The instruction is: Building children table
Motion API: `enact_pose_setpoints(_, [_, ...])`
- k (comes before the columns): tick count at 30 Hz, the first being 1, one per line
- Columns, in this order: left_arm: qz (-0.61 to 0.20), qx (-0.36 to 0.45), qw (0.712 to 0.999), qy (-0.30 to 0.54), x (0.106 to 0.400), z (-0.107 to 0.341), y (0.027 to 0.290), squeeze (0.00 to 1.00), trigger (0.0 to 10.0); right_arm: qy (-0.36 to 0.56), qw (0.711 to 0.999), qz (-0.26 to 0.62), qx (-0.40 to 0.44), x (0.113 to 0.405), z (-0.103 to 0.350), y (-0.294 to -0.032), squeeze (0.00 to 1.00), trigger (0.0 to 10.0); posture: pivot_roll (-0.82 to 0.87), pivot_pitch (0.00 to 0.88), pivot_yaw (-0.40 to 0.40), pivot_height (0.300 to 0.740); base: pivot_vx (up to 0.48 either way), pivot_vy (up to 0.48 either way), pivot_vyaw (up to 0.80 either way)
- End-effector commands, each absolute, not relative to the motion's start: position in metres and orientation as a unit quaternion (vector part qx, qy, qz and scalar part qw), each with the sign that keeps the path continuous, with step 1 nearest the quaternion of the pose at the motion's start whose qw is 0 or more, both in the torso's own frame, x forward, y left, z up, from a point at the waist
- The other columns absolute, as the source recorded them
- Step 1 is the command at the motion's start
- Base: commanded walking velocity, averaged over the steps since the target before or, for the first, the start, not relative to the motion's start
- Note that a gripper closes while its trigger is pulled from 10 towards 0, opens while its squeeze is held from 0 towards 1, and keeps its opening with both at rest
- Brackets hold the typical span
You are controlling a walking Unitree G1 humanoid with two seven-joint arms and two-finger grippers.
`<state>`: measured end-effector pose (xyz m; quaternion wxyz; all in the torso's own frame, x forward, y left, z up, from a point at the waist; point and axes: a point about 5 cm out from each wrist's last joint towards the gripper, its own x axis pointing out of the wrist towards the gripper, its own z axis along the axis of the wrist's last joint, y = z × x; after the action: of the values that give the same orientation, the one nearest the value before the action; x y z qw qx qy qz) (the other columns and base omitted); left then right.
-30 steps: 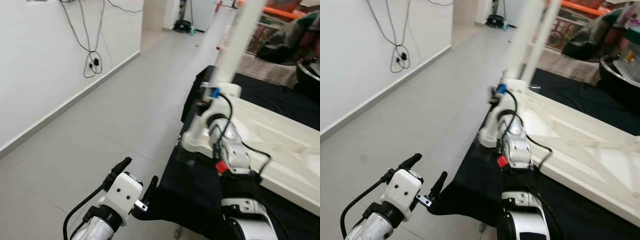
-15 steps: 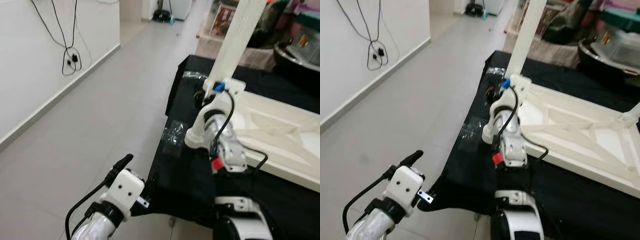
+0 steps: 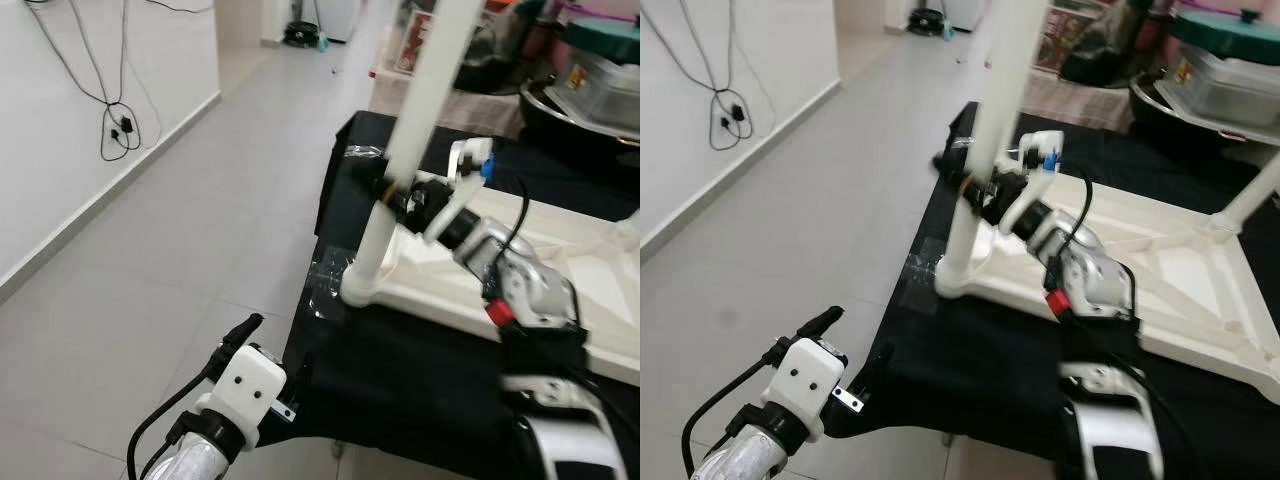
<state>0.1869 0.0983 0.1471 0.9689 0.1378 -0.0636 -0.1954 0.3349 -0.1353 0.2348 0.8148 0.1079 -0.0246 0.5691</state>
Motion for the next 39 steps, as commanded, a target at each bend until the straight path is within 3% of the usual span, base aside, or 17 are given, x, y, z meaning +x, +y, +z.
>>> enact_pose_setpoints(1, [-0.196, 0.139, 0.969, -0.054, 0.186, 0.144, 0.097, 0.0, 10.0, -0.005, 0.783, 0.613, 0.11, 0.329, 0.228, -0.12, 0.0, 10.0, 0.12, 0.115, -0.137, 0.74, 0.0, 0.0, 0.0])
enact_pose_setpoints(4, [-0.195, 0.139, 0.969, -0.053, 0.185, 0.144, 0.098, 0.0, 10.0, 0.0, 0.754, 0.647, 0.11, 0.327, 0.227, -0.117, 0.0, 9.6, 0.13, 0.117, -0.138, 0.74, 0.0, 0.0, 0.0])
enact_pose_setpoints(5, [-0.196, 0.139, 0.969, -0.053, 0.185, 0.144, 0.098, 0.0, 10.0, 0.002, 0.764, 0.637, 0.103, 0.333, 0.224, -0.113, 0.0, 0.0, 0.13, 0.117, -0.138, 0.74, 0.0, 0.0, 0.0])
enact_pose_setpoints(8, [-0.196, 0.139, 0.969, -0.052, 0.184, 0.144, 0.098, 0.0, 10.0, -0.002, 0.781, 0.617, 0.09, 0.34, 0.222, -0.11, 0.0, 0.0, 0.13, 0.114, -0.141, 0.74, 0.0, 0.0, 0.0])
enact_pose_setpoints(9, [-0.196, 0.14, 0.969, -0.052, 0.184, 0.144, 0.098, 0.0, 10.0, -0.003, 0.815, 0.575, 0.077, 0.349, 0.219, -0.107, 0.0, 0.0, 0.13, 0.113, -0.141, 0.74, 0.0, 0.0, 0.0])
enact_pose_setpoints(12, [-0.195, 0.139, 0.969, -0.052, 0.184, 0.144, 0.099, 0.0, 10.0, -0.002, 0.847, 0.527, 0.076, 0.358, 0.217, -0.106, 0.0, 0.0, 0.13, 0.119, -0.139, 0.74, 0.0, 0.0, 0.0])
enact_pose_setpoints(14, [-0.197, 0.141, 0.969, -0.05, 0.183, 0.142, 0.098, 0.0, 10.0, 0.011, 0.899, 0.433, 0.056, 0.367, 0.208, -0.111, 0.0, 0.0, 0.13, 0.082, -0.135, 0.74, 0.0, 0.0, 0.0])
enact_pose_setpoints(16, [-0.197, 0.141, 0.969, -0.05, 0.183, 0.142, 0.098, 0.0, 10.0, 0.011, 0.899, 0.433, 0.056, 0.367, 0.208, -0.111, 0.0, 0.0, 0.13, 0.082, -0.135, 0.74, 0.0, 0.0, 0.0])
enact_pose_setpoints(18, [-0.201, 0.141, 0.968, -0.049, 0.183, 0.141, 0.098, 0.0, 10.0, 0.026, 0.965, 0.257, 0.037, 0.377, 0.204, -0.133, 0.0, 0.0, 0.13, 0.08, -0.137, 0.74, 0.0, 0.0, 0.0])
enact_pose_setpoints(21, [-0.201, 0.141, 0.968, -0.049, 0.183, 0.141, 0.097, 0.0, 10.0, 0.031, 0.98, 0.193, 0.029, 0.38, 0.203, -0.143, 0.0, 0.0, 0.13, 0.08, -0.137, 0.74, 0.0, 0.0, 0.0])
enact_pose_setpoints(24, [-0.201, 0.141, 0.968, -0.049, 0.184, 0.141, 0.098, 0.0, 10.0, 0.044, 0.999, 0.024, 0.016, 0.378, 0.199, -0.169, 0.0, 0.0, 0.13, 0.08, -0.137, 0.74, 0.0, 0.0, 0.0])
enact_pose_setpoints(25, [-0.202, 0.14, 0.968, -0.048, 0.184, 0.14, 0.098, 0.0, 10.0, 0.038, 0.997, -0.065, 0.029, 0.37, 0.198, -0.182, 0.0, 0.0, 0.12, 0.075, -0.134, 0.74, 0.0, 0.0, 0.0])
enact_pose_setpoints(26, [-0.202, 0.14, 0.968, -0.048, 0.184, 0.14, 0.098, 0.0, 10.0, 0.038, 0.997, -0.065, 0.029, 0.37, 0.198, -0.182, 0.0, 0.0, 0.12, 0.075, -0.134, 0.74, 0.0, 0.0, 0.0])
enact_pose_setpoints(28, [-0.203, 0.139, 0.968, -0.048, 0.184, 0.139, 0.097, 0.0, 10.0, 0.023, 0.982, -0.177, 0.06, 0.352, 0.195, -0.191, 0.0, 0.0, 0.13, 0.068, -0.134, 0.74, 0.0, 0.0, 0.0])
enact_pose_setpoints(34, [-0.205, 0.14, 0.968, -0.047, 0.184, 0.139, 0.096, 0.0, 10.0, 0.011, 0.98, -0.171, 0.104, 0.349, 0.192, -0.166, 0.0, 0.0, 0.13, 0.069, -0.138, 0.74, 0.0, 0.0, 0.0])
enact_pose_setpoints(35, [-0.205, 0.14, 0.968, -0.047, 0.184, 0.139, 0.095, 0.0, 10.0, -0.001, 0.981, -0.158, 0.111, 0.351, 0.194, -0.158, 0.0, 10.0, 0.13, 0.069, -0.138, 0.74, 0.0, 0.0, 0.0])
enact_pose_setpoints(39, [-0.204, 0.139, 0.968, -0.047, 0.184, 0.14, 0.096, 0.0, 10.0, -0.046, 0.986, -0.072, 0.14, 0.355, 0.203, -0.132, 0.0, 10.0, 0.12, 0.074, -0.135, 0.74, 0.0, 0.0, 0.0])
